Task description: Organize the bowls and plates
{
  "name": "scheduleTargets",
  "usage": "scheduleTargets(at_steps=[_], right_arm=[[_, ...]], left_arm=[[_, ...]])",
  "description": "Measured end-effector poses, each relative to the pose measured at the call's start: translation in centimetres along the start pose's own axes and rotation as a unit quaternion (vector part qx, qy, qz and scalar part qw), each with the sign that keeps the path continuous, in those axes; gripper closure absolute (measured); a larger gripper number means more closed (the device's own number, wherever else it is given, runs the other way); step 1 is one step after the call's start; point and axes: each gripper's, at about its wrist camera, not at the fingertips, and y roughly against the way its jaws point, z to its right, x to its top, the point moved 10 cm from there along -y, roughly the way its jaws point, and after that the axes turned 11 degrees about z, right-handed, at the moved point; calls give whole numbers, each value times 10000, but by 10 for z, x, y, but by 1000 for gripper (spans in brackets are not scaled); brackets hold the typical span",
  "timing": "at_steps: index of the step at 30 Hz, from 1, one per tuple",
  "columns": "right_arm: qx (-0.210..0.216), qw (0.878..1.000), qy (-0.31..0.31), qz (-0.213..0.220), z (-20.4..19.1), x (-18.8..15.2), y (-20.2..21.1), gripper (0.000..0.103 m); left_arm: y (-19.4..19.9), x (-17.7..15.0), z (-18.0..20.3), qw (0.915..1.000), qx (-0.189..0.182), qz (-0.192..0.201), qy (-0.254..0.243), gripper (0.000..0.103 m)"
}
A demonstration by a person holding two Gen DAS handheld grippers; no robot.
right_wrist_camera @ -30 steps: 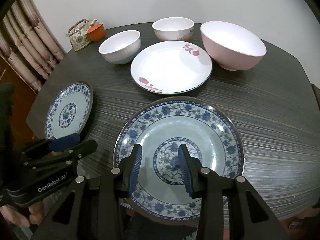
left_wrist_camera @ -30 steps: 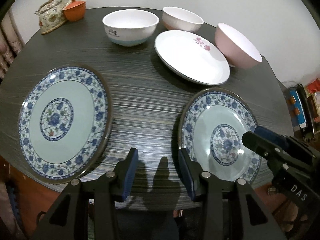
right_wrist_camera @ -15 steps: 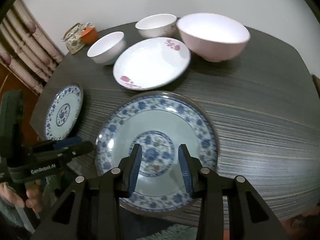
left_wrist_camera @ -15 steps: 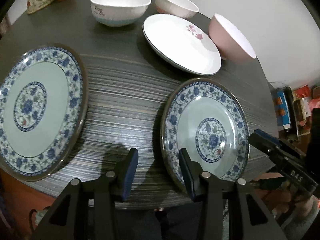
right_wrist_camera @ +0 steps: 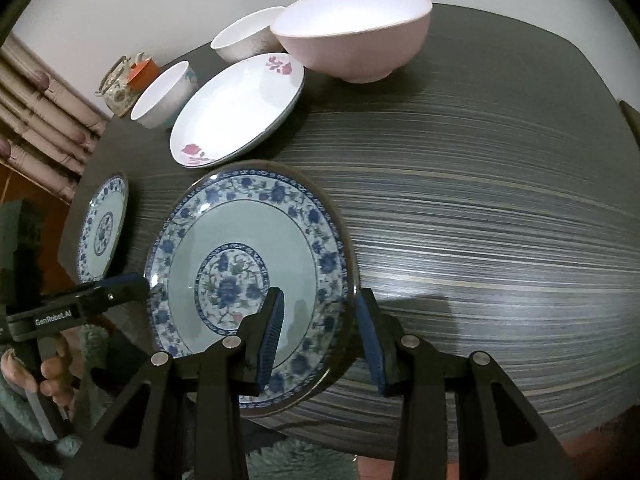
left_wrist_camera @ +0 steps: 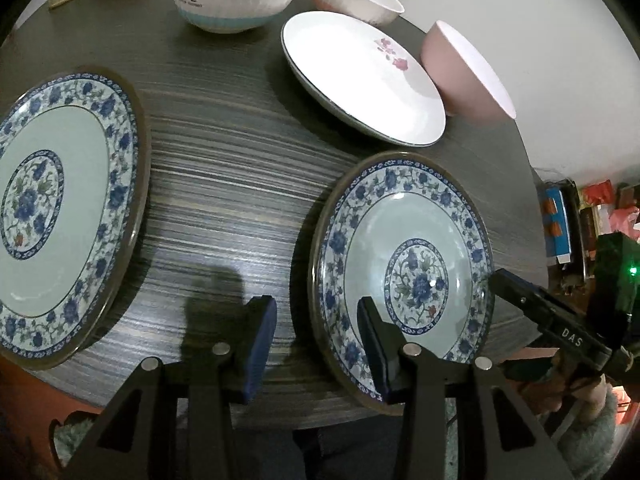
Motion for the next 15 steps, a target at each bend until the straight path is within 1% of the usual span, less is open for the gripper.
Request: scheduleTargets(at_steps=[3, 7, 11, 12, 14, 15], right_arm=[[42, 9999, -94, -43, 7, -1, -5, 67], [202, 9995, -247, -84, 13, -4, -11, 67], [383, 9985, -370, -129, 15, -6, -18, 72], [415, 9983, -397, -140, 16, -6, -18, 73], [500, 9976, -444, -156, 16, -6, -21, 77], [553, 9972, -478, -142, 16, -6, -23, 80]], left_arm=[[-4, 1, -1, 10000, 19, -25, 34, 60], [-8, 3, 2, 10000, 3, -35, 16, 61], [-11, 5, 7, 9999, -5, -51, -103, 63], [-11, 5, 8, 9999, -4, -62, -127, 64], [-13, 3, 10, 9998, -50, -128, -153, 74], [-14, 3, 10, 9998, -17, -130, -164, 77]])
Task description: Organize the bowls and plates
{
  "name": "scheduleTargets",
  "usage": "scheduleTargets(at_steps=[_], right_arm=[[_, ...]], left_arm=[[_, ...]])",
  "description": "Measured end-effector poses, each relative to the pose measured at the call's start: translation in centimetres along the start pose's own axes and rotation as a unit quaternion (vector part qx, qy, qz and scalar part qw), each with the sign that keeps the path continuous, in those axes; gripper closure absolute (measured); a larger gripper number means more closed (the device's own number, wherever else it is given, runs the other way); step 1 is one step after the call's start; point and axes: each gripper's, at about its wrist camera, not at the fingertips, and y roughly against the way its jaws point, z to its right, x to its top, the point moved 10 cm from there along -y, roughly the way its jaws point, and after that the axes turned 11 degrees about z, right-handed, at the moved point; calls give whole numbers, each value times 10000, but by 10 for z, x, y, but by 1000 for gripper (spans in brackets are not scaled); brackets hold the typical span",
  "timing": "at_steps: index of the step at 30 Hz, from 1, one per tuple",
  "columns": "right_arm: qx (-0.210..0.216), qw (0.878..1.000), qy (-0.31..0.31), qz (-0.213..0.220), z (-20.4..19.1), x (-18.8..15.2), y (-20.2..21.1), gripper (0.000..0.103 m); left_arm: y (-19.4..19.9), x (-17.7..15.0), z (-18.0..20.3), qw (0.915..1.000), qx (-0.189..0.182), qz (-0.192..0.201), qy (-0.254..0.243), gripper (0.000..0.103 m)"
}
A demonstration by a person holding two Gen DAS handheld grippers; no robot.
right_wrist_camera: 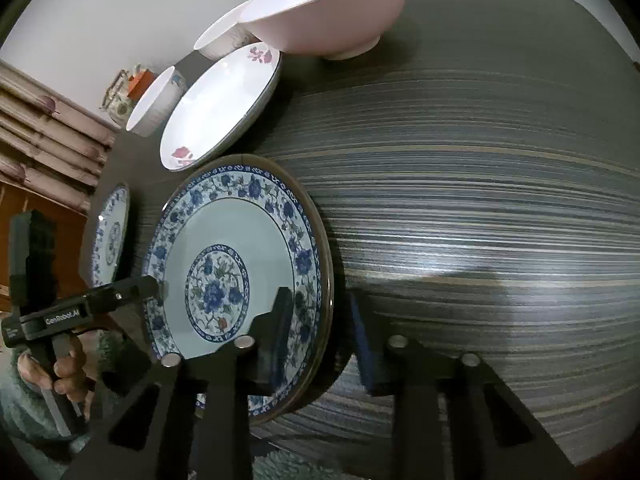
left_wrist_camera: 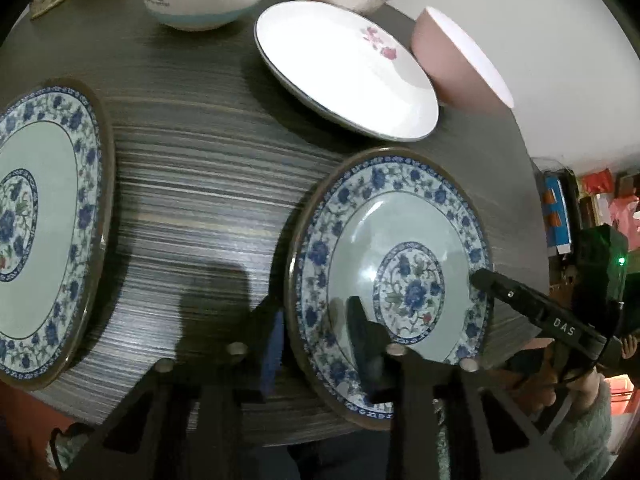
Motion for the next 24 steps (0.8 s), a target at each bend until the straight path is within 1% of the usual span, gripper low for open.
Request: scheduleTargets(at_steps=[2, 4, 14, 24], right_arm=[[109, 9999, -106, 10, 0, 1, -1, 81], [161, 9998, -134, -9, -1, 0, -2, 85], [-73, 9999, -74, -9, -6, -3, -3, 86], [-50, 10000, -35, -24, -23, -11, -5, 86]], left_arm=[[0, 0, -1, 9999, 64, 26, -80, 77], [0, 1, -2, 9998, 141, 55, -137, 82], [10, 1, -8, 9994, 225, 146, -235, 82], [16, 3, -5, 9989, 319, 278, -184, 82]])
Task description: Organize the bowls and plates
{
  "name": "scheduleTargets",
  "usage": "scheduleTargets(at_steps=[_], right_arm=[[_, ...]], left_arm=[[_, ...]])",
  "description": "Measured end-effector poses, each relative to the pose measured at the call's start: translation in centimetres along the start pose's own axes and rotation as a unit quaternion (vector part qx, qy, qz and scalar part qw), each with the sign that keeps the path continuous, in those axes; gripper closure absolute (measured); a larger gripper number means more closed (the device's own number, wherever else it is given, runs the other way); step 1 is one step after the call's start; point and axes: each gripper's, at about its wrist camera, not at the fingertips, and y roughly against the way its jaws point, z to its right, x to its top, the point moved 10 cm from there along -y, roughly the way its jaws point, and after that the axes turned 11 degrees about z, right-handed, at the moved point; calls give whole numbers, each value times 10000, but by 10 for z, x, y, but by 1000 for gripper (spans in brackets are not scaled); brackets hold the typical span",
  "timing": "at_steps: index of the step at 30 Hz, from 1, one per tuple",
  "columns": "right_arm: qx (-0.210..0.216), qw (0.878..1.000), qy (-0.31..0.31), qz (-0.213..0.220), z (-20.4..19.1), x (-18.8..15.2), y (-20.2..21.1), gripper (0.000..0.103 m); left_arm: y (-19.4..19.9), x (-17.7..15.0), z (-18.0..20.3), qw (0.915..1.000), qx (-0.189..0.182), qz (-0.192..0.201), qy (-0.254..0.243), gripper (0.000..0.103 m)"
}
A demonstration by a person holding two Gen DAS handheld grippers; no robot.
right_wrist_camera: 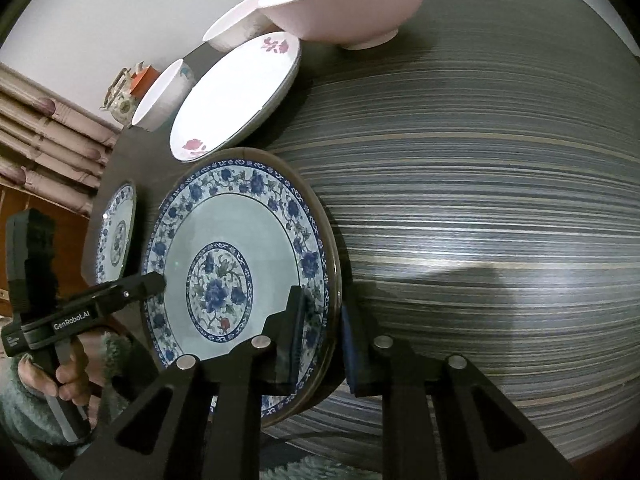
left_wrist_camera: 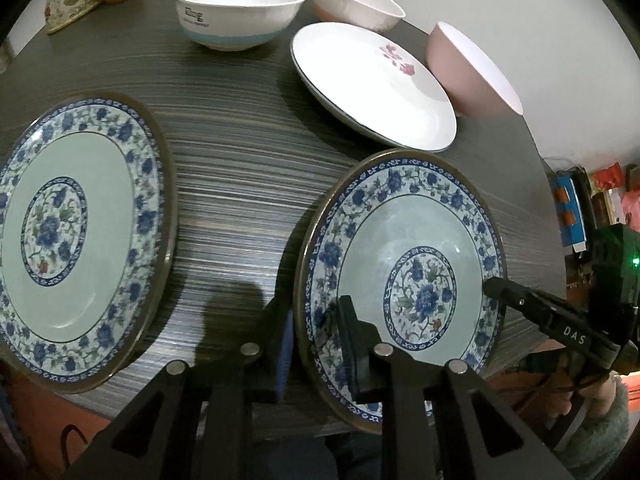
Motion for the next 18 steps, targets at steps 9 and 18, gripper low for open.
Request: scheduleTargets(at_steps=[9, 18], right_arm=[[41, 10000, 85, 12, -16, 0, 0, 86], [42, 9999, 126, 64, -26, 3, 5, 86]], left_arm=[[10, 6, -13, 9999, 34, 117, 42, 82], [22, 11, -22, 9996, 54, 278, 68, 82]])
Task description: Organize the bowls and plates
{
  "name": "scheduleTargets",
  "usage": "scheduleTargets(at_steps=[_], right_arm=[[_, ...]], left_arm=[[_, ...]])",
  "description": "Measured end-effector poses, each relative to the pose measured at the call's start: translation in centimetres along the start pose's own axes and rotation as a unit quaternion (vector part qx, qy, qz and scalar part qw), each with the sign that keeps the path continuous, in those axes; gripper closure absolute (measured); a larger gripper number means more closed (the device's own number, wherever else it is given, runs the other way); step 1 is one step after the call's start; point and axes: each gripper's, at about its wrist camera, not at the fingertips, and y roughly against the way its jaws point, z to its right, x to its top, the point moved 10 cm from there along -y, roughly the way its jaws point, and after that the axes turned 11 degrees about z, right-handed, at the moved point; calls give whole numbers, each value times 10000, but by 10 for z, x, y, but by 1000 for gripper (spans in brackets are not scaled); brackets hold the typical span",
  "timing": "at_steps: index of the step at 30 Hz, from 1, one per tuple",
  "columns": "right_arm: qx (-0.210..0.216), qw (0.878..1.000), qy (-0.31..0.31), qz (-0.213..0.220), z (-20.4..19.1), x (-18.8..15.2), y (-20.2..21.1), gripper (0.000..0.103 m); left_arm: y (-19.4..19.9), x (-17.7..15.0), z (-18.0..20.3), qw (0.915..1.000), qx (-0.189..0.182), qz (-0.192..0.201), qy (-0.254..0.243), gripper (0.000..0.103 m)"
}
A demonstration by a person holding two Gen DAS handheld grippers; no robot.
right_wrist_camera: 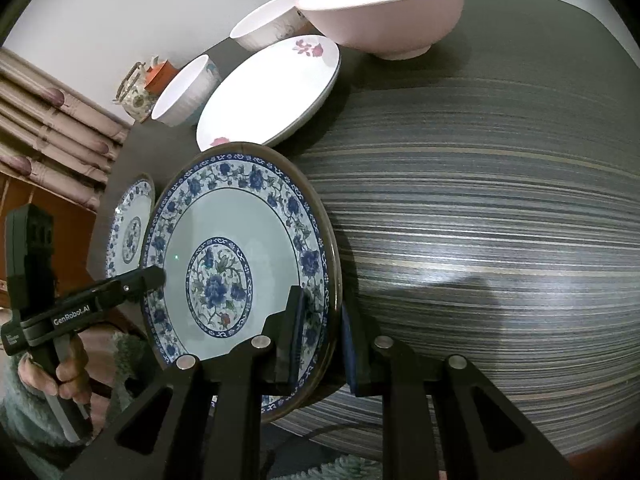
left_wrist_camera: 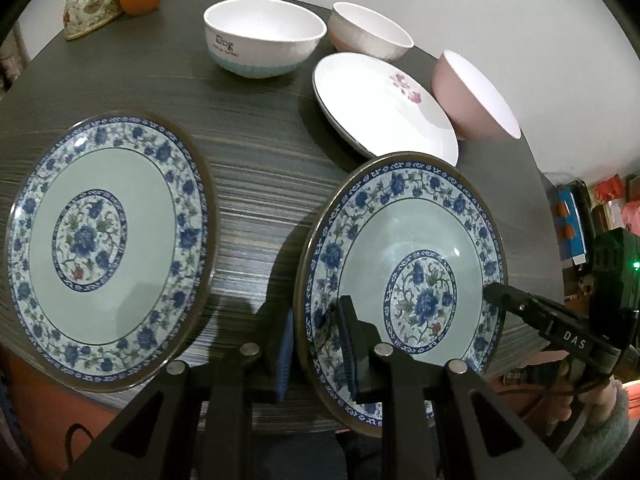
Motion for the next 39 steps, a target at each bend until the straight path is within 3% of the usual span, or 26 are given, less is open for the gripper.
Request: scheduleTargets(at_steps=[19, 39], right_arm=[[110, 9995, 281, 106, -50, 20, -4, 86], [355, 9968, 711, 17, -136, 45, -42, 86]], left_arm=[[34, 26, -45, 9988, 181, 399, 221, 82], [73, 46, -138, 9917, 562, 802, 829, 81]])
